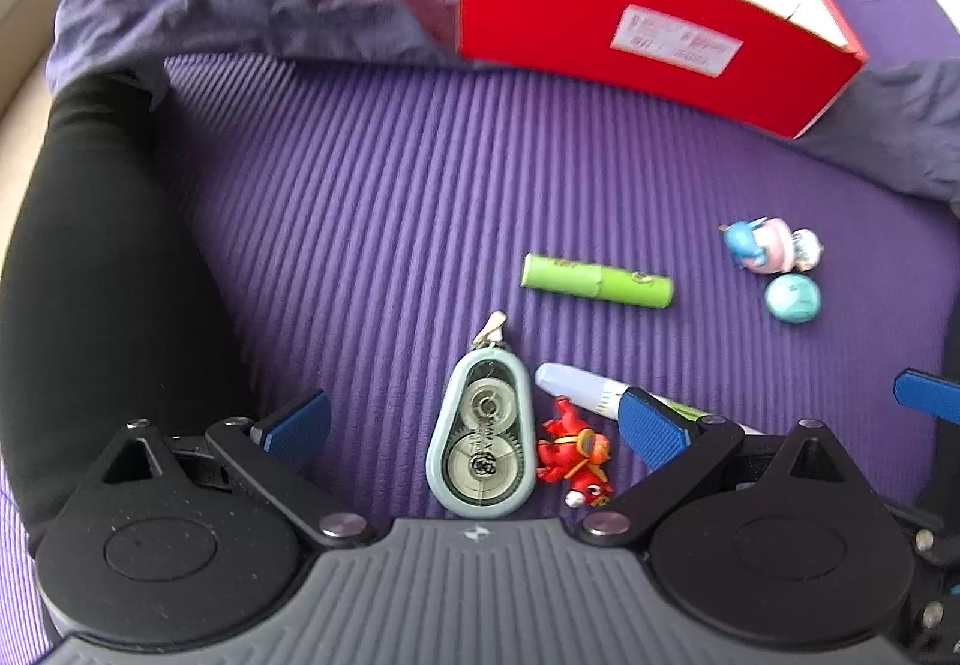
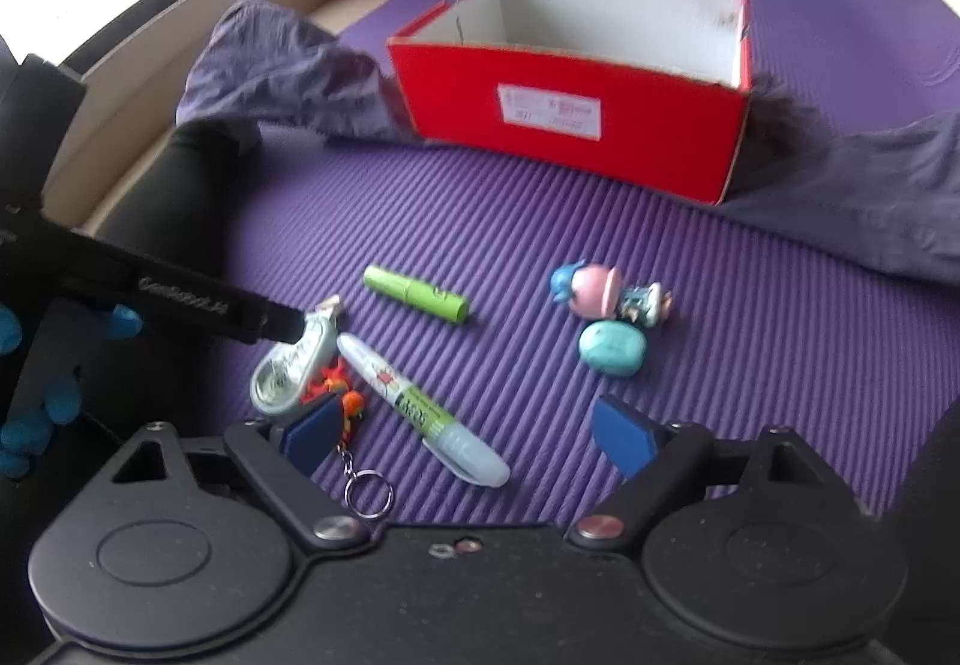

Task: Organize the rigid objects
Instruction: 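Withdraw both tools from the shoebox back over the remaining items, then grasp the tape dispenser with the left tool while the right tool grasps the white glue stick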

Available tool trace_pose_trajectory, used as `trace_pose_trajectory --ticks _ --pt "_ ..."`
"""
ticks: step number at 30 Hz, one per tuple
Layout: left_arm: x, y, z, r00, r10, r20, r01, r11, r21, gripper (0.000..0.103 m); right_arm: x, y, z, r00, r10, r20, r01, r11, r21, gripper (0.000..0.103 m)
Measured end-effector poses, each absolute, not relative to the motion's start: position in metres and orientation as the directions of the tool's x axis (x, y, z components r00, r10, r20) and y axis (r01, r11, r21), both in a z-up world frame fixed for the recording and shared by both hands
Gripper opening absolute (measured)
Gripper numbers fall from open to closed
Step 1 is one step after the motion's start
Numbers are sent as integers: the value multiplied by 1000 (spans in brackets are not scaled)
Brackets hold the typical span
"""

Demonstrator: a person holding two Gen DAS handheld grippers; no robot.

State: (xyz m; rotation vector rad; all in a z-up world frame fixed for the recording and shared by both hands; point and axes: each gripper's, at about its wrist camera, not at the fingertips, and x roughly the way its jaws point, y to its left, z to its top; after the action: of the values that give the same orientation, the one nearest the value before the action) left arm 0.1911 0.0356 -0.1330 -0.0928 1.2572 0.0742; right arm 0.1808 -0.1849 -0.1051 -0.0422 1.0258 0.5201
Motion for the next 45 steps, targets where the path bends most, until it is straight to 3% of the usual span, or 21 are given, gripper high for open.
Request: trace_pose_trajectory --ticks 30,32,43,44,45 --pt "219 37 -190 189 58 -980 -166 986 26 101 201 -123 -165 321 306 -896 -588 806 65 41" --pt "218 37 -191 190 38 -981 -170 985 5 91 201 -118 -166 322 300 -898 -595 802 54 38" --pt "213 31 -184 225 0 -974 -156 987 -36 61 193 -97 -173 354 255 -900 -638 769 -33 25" --pt "212 31 -183 230 -3 -973 -153 987 -39 49 193 -97 -173 356 255 -899 -637 770 -33 25" --pt "212 31 -181 235 -6 -972 -150 988 -43 45 192 -98 -172 357 257 -898 -634 772 -31 23"
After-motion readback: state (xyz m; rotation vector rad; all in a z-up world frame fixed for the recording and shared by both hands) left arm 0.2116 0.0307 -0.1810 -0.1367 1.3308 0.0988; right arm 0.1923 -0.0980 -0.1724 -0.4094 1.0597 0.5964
